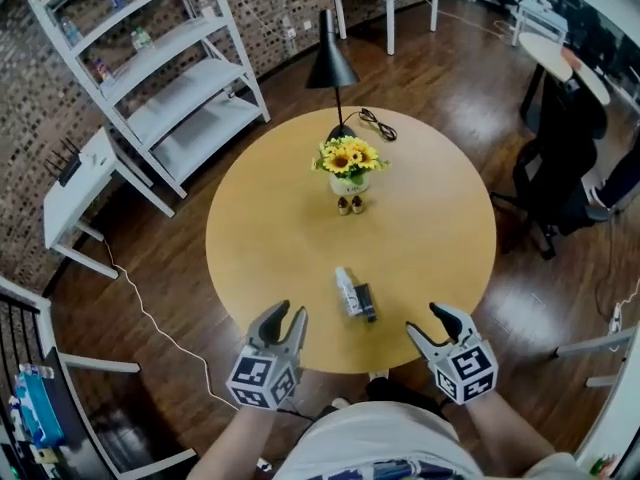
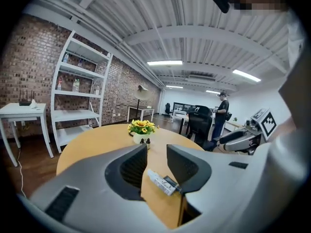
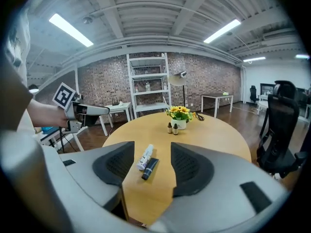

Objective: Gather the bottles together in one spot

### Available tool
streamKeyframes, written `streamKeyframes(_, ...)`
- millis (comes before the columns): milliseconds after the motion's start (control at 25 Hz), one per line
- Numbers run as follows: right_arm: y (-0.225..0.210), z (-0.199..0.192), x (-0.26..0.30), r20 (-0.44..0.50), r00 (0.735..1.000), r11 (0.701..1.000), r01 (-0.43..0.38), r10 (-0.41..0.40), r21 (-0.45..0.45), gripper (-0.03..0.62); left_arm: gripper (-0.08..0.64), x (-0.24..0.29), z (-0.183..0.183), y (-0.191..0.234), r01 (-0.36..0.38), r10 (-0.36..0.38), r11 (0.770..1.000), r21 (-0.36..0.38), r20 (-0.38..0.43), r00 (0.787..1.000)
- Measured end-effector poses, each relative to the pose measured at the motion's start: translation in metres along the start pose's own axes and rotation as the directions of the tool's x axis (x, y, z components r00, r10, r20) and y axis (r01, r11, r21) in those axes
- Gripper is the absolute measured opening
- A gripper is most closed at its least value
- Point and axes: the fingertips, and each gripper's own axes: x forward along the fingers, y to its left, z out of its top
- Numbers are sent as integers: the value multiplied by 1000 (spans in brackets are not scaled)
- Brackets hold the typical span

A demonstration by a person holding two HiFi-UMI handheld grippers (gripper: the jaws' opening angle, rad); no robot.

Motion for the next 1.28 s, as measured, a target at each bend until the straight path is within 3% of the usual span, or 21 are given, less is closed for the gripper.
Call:
streamKeyframes(200,58,10,-36,38,999,999,13,-11,-51,259,107,-95,-13,-15,-8,10,997,-72,30,1000)
streamKeyframes(480,115,-11,-81,25,999,997,39,-38,-62,259,109,-175,-58,-37,18,-21,990,-137,-25,999)
streamKeyframes(680,137,-28,-96,5,999,997,37,-37,-62,259,109,-198,-79,-47,33,-42,990,-138,-65,997)
streamKeyframes(920,149,-37,-93,-13,1000,996,20,-22,-89,259,115,-211,-80,-44,31,-38,986,-166,-44,998)
streamKeyframes(1280,128,-62,-49,-104,994,992,11,-24,-127,259,115,-202,-84,-32,8,-16,981,-193,-41,999)
